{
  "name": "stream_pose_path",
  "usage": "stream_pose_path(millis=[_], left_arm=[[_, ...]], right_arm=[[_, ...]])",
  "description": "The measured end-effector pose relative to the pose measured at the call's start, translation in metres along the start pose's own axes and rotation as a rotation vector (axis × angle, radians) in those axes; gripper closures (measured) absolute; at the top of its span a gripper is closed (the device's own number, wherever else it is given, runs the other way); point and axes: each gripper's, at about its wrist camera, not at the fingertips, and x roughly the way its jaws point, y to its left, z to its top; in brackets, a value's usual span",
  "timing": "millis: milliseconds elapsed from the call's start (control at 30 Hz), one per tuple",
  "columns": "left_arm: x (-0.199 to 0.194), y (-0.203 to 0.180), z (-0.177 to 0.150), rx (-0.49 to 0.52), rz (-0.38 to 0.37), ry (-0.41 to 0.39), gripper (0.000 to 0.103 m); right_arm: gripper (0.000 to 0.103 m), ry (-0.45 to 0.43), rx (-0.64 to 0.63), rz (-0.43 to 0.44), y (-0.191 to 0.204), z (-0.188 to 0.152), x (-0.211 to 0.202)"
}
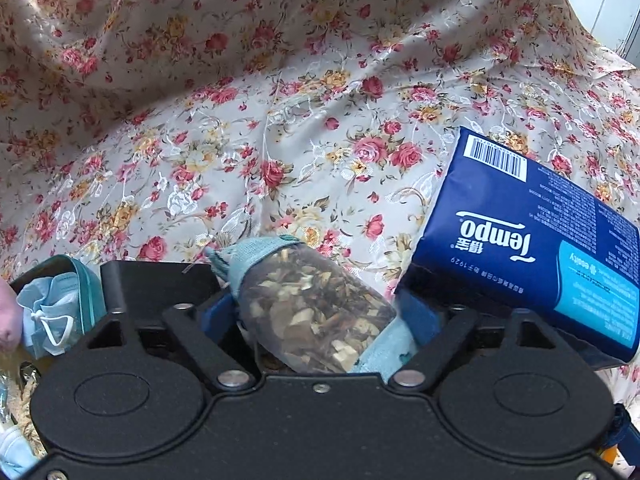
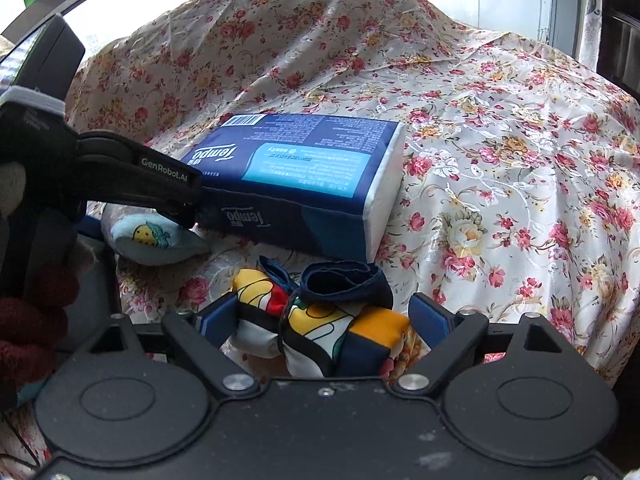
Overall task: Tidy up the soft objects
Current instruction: 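Grasp the clear seed bag with the left tool while the right tool holds the toy, then carry the seed bag with the left tool while the right tool carries the toy to the tray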
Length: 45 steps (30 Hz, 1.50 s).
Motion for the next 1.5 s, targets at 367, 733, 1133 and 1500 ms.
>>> stream_pose_path(millis=[367,733,1133,1500], left_arm=[[-0.020,0.006,-0.007,-0.015,-0.071,-0.022,0.044],[-0.071,0.008,-0.027,-0.004,-0.120,-0.095,0.044],[-0.130,0.021,-0.067,0.003,-0.159,-0.170,0.044],[-0.167,0.078,-0.108,-0.071,-0.057,-0.222,0.044]], right_arm=[[0.022,0.033,-0.042,-0.002,0.001,-0.006,0.000],[0.032,0.014,-0.017,0.011,-0.007,-0.006,-0.024],[0.032,-0.048,0.027,-0.010,-0.023,-0.010,-0.069],[0.032,-0.041,-0.019,0.081,-0.002,-0.021,-0.101]])
